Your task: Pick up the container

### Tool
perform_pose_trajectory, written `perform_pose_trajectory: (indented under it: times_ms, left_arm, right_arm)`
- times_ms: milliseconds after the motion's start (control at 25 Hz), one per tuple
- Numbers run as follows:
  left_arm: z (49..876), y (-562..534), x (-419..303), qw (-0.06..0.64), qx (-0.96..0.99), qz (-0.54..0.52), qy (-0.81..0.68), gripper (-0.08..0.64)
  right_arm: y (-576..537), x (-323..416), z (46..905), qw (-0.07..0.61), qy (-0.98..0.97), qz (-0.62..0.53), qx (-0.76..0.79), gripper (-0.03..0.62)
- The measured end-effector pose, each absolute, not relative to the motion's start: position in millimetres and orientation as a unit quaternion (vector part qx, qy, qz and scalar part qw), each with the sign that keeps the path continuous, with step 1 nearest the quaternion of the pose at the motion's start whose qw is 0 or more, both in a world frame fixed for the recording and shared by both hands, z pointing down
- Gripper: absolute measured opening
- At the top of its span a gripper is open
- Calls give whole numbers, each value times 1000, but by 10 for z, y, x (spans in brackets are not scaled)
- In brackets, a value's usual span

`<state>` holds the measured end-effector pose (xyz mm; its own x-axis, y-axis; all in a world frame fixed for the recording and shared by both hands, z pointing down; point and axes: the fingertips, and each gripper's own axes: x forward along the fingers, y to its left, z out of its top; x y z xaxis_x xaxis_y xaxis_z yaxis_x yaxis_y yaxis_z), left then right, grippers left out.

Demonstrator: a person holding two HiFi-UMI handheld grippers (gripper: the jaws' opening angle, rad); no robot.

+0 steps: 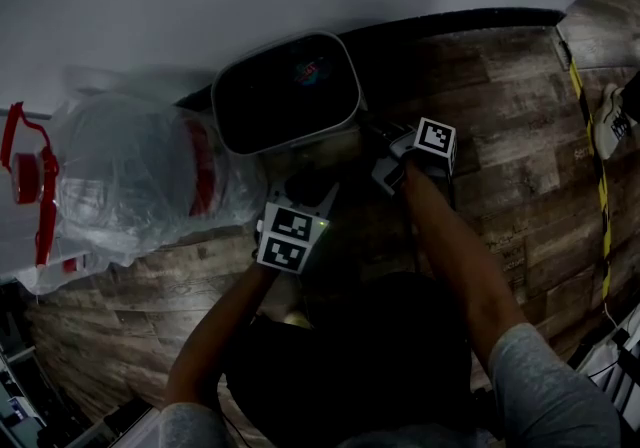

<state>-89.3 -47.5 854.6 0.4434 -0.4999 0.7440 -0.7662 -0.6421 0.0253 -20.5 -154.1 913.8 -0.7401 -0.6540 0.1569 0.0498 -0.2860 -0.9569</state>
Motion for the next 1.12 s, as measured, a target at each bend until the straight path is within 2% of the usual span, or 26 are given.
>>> perform_pose_trajectory:
  times_ms: [160,240,520,600,680,880,1120]
  left_arm:
    - [8452,-458,-881,175,836,354,-381,215]
    - [8384,-410,-892,175,840,348,-379,215]
    - [8090,-425,-963,166,852,306,-391,215]
    - [7999,-435,-1009,169,853,291,-399,215]
    - [7924,-438,-1051,168,854,280,-404,215]
    - [7766,-465,-1263,171,854,254,-421,215]
    - [7628,-500,-1480,180,848,238,-438,215]
  right_arm:
    - [-1661,37,8648,275,608,-691,-277,97]
    - [-1651,99,8273,269,658,-651,-265,97]
    - [-1595,-212,7120,111,847,-477,-208,97]
    - [-1606,-426,6909,85,871,-449,-178,109]
    - [-1615,-659,6739,80,878,-450,-141,152]
    - [-1773,-986,6477,124,848,-503,-111,138]
    - [-1826,-1366,6330,78,854,-510,-70,143]
